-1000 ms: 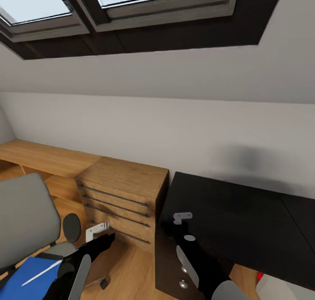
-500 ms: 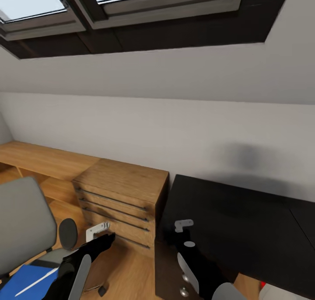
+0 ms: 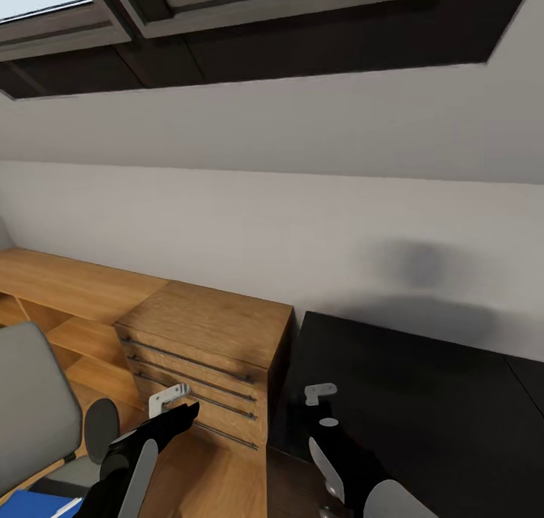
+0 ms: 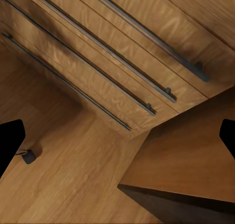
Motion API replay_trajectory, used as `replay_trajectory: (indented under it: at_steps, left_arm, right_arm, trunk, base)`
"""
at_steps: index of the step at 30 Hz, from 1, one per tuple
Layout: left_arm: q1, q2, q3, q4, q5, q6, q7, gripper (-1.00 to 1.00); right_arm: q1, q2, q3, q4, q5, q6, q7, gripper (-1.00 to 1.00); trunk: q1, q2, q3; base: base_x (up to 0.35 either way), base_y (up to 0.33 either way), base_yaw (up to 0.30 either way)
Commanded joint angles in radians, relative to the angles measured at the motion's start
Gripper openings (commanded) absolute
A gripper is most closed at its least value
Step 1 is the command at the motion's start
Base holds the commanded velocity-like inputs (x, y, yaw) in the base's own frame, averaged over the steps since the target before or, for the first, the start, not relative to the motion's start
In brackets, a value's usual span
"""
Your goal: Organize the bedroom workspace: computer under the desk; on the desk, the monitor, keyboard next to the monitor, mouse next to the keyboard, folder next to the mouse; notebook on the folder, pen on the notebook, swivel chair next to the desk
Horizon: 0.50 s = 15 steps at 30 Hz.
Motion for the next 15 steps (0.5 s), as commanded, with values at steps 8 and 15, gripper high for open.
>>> replay_trajectory:
  at_steps: [8,15]
  left_arm:
    - [-0.001,-0.002,0.001,-0.001,0.011,0.004,0.006,1.00]
    - [-0.001,-0.003,0.001,-0.003,0.011,0.004,0.005,1.00]
  right_arm:
    - [-0.051,0.000,0.007,0.123,-0.015,-0.061,-0.010,-1.00]
    - [-0.088,0.000,0.006,0.196,-0.016,-0.094,-0.010,-1.00]
  trunk:
    - [0.000,-0.001,-0.001]
    - [0.000,-0.001,-0.001]
  base:
    - [0.011,0.000,0.000]
    - [0.001,0.000,0.000]
